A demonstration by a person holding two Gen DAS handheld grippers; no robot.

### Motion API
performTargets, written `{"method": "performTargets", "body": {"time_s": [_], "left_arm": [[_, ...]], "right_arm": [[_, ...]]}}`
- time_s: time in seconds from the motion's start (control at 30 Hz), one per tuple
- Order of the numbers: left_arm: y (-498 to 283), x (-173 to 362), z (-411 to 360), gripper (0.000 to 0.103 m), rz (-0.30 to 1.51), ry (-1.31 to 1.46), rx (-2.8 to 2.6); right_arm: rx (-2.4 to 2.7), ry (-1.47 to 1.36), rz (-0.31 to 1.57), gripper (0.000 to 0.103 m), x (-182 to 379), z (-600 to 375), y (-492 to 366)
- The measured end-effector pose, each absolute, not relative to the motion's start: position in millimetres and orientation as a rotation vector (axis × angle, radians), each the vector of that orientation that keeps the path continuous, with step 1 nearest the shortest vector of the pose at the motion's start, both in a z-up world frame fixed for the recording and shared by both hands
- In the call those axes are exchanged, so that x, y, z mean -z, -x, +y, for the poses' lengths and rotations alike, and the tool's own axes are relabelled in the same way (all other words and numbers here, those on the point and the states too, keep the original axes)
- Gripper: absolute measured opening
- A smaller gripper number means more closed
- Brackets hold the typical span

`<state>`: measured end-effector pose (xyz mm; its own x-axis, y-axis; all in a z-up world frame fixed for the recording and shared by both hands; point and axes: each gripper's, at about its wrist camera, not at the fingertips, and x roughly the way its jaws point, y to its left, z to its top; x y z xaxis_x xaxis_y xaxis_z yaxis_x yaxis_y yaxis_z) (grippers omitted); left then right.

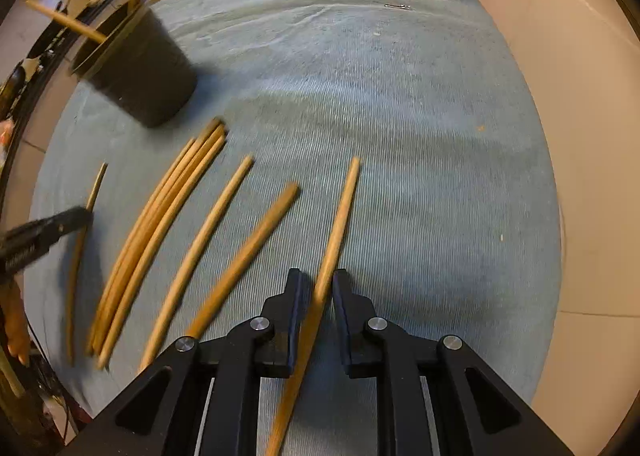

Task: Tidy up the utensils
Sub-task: 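Close the left tool on a chopstick while the right tool grasps another chopstick, then carry the left tool's chopstick into the holder and open it while the right tool releases its chopstick there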

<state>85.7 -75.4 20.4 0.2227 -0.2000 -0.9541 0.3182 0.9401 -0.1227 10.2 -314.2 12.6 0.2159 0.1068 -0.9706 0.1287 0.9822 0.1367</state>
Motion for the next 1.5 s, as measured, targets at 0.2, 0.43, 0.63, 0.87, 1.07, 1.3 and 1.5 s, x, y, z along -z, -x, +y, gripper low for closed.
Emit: {"method": "performTargets", "body": {"time_s": [0.2,0.43,0.63,0.87,1.07,1.3,1.5], "left_arm": [[-88.7,-19.8,-88.1,0.010,1.269,-0.171,0.383],[-52.1,-33.3,-84.7,0.006,1.161,-0.143,0.384],[-20.2,-89.3,-65.8,0.006,0.978,-0.095,0.377],[21.2,-149.9,-47.2,0.006,0.751,-0.021,0.379],[63.0,-168.4,-32.5,0.006,0.648,-0.049,0.347],[98.2,-175.0,-21.6,0.006,0.574,-0.064,0.372],[116.0,-182.4,-17.8,0.006,0.541,-0.048,0.386]], "right_arm": [[0.028,-0.034,1.416,0.024,-12.5,-293.0,-43.7],[0.004,0.007,1.319,0.007,-19.7,-271.9,-36.8],[-0.011,-0.092,1.111,0.007,-71.8,-284.3,-8.8],[0.009,-0.153,0.812,0.007,-135.5,-287.7,51.2],[0.037,-0.163,0.701,0.007,-149.9,-291.3,101.1],[0.037,-0.182,0.643,0.007,-158.7,-306.1,137.0],[0.031,-0.175,0.596,0.007,-171.0,-305.9,156.9]]}}
